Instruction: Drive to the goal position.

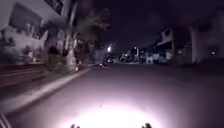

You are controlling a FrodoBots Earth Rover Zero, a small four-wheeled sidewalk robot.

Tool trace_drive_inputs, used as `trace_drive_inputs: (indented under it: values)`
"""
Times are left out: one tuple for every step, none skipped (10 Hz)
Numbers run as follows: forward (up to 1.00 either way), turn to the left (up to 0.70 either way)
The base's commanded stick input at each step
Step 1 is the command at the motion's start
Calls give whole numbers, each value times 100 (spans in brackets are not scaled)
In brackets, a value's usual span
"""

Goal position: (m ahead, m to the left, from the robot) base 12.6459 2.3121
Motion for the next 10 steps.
trace_drive_inputs:
  values:
    - [70, 0]
    - [70, 0]
    - [70, 0]
    - [70, 0]
    - [70, 0]
    - [70, 0]
    - [70, -27]
    - [70, -22]
    - [70, -7]
    - [70, 0]
